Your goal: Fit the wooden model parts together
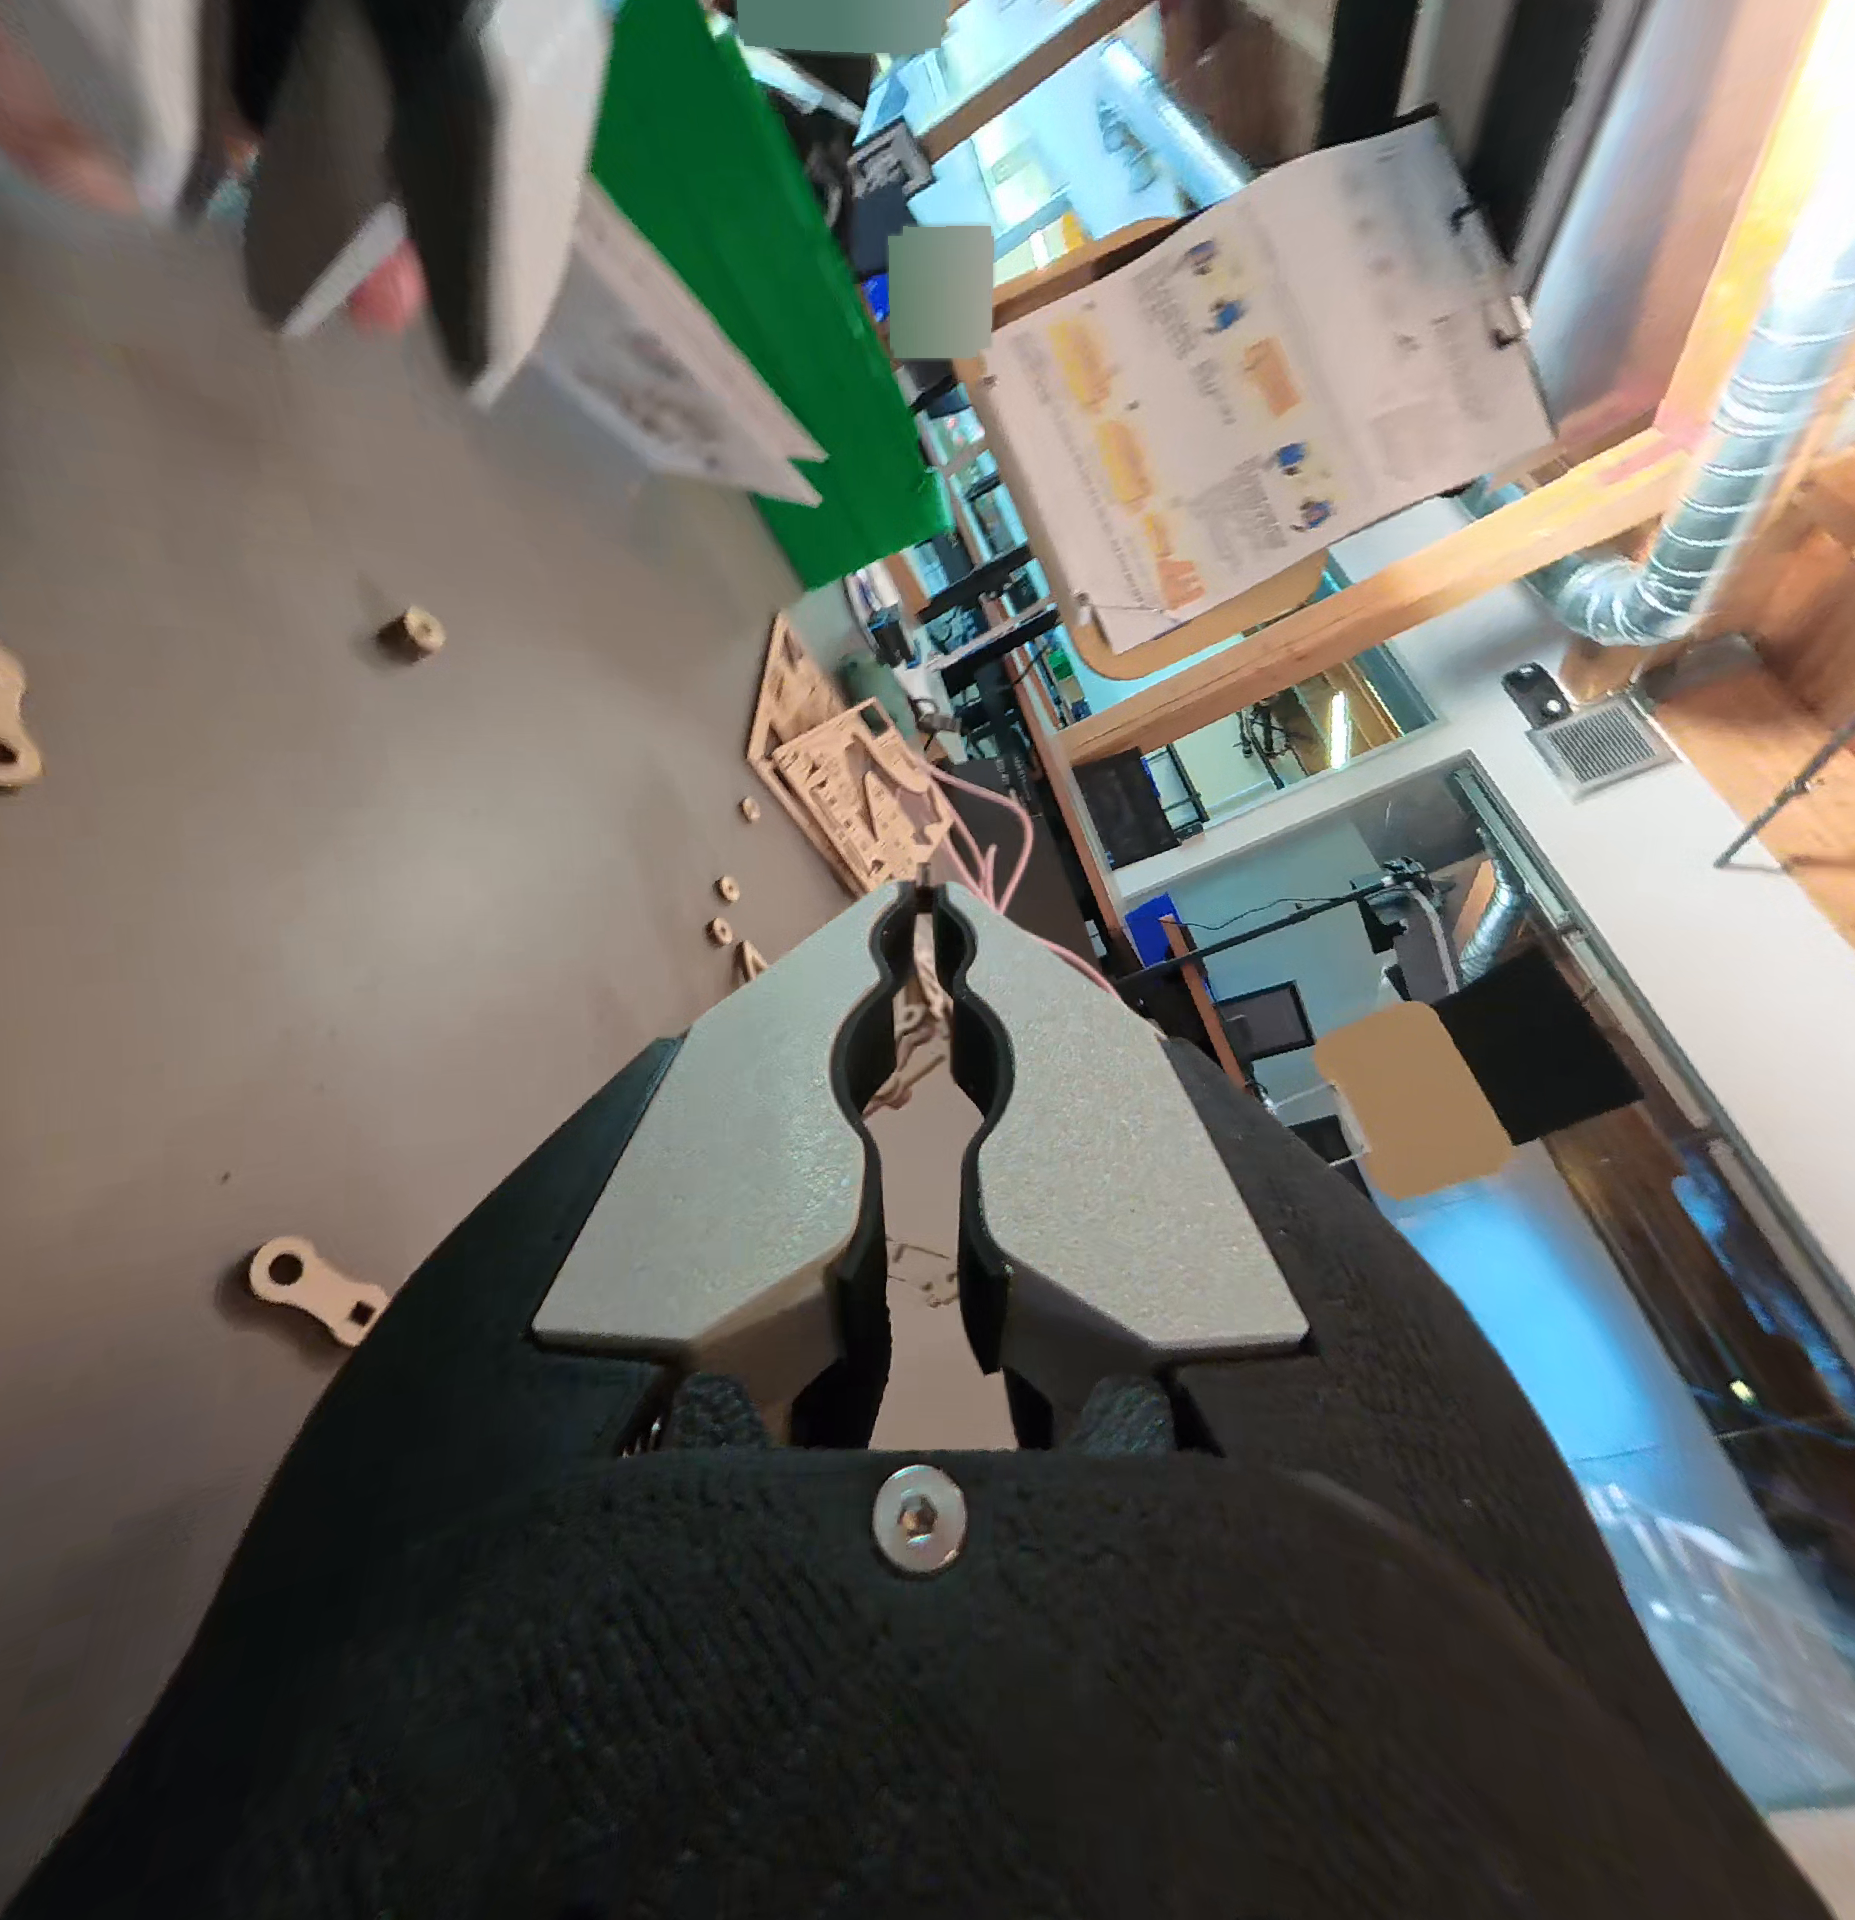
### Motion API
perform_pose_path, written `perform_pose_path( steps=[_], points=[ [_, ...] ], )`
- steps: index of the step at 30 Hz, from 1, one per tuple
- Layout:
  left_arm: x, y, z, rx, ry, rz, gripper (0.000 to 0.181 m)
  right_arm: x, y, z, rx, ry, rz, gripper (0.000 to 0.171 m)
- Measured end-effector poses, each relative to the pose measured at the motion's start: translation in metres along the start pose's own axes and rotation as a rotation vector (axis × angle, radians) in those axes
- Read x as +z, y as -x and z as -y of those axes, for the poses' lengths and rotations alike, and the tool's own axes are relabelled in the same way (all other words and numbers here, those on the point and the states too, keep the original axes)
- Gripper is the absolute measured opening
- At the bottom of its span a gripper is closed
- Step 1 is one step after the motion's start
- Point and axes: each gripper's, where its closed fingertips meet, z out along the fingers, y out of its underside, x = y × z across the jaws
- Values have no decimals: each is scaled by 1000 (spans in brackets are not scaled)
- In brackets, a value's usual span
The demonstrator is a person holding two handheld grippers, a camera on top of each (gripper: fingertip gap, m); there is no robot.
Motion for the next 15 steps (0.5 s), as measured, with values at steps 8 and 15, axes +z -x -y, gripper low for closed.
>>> perform_pose_path(
  steps=[8,15],
  points=[
    [-5,13,3,-97,-28,40,13,8,17,-5,-168,41,32,1],
    [-12,29,7,-220,-78,77,12,7,20,-5,-175,33,50,1]
  ],
)
